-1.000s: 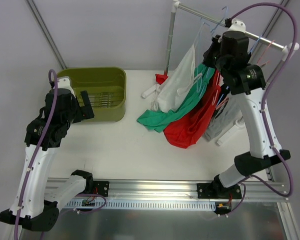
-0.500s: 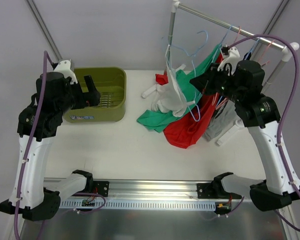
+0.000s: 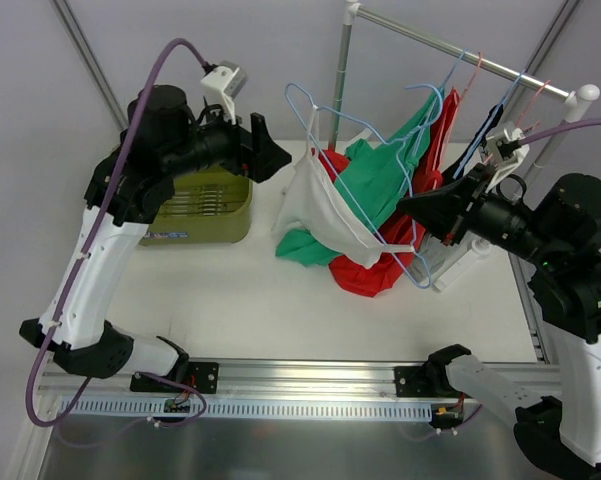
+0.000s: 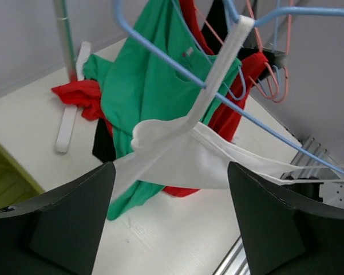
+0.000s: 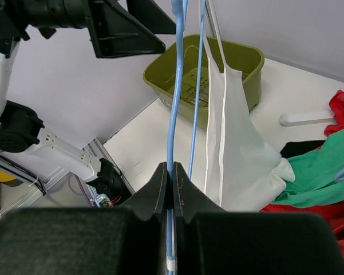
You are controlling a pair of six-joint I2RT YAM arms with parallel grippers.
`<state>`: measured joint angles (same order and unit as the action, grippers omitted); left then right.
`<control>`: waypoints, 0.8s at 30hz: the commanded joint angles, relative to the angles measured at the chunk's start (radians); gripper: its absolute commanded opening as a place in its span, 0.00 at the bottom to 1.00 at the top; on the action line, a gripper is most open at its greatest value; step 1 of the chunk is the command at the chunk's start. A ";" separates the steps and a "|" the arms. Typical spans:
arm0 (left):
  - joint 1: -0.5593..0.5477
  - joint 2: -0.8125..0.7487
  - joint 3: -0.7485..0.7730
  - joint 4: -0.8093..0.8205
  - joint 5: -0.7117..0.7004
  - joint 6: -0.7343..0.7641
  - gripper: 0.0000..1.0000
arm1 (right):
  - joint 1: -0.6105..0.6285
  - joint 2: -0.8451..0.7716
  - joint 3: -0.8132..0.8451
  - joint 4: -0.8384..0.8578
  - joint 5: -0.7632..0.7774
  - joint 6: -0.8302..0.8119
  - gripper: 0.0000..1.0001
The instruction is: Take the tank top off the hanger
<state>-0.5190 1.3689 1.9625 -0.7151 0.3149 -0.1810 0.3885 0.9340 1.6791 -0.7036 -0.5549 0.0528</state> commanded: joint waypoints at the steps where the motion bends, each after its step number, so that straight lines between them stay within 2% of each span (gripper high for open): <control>1: -0.082 0.013 0.062 0.106 0.001 0.086 0.80 | 0.003 0.000 0.066 -0.069 0.002 -0.042 0.00; 3: -0.124 0.016 0.059 0.124 -0.019 0.113 0.67 | 0.003 -0.003 0.068 -0.083 0.007 -0.045 0.00; 12: -0.138 0.027 0.009 0.207 -0.063 0.118 0.61 | 0.003 0.014 0.091 -0.085 -0.065 -0.011 0.00; 18: -0.138 0.053 0.001 0.236 -0.092 0.121 0.46 | 0.003 0.022 0.099 -0.080 -0.089 -0.002 0.00; 24: -0.138 0.068 -0.019 0.253 -0.102 0.127 0.45 | 0.004 0.025 0.103 -0.074 -0.099 0.001 0.00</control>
<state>-0.6537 1.4254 1.9541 -0.5205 0.2264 -0.0776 0.3885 0.9596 1.7409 -0.8204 -0.6159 0.0410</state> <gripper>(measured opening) 0.450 0.031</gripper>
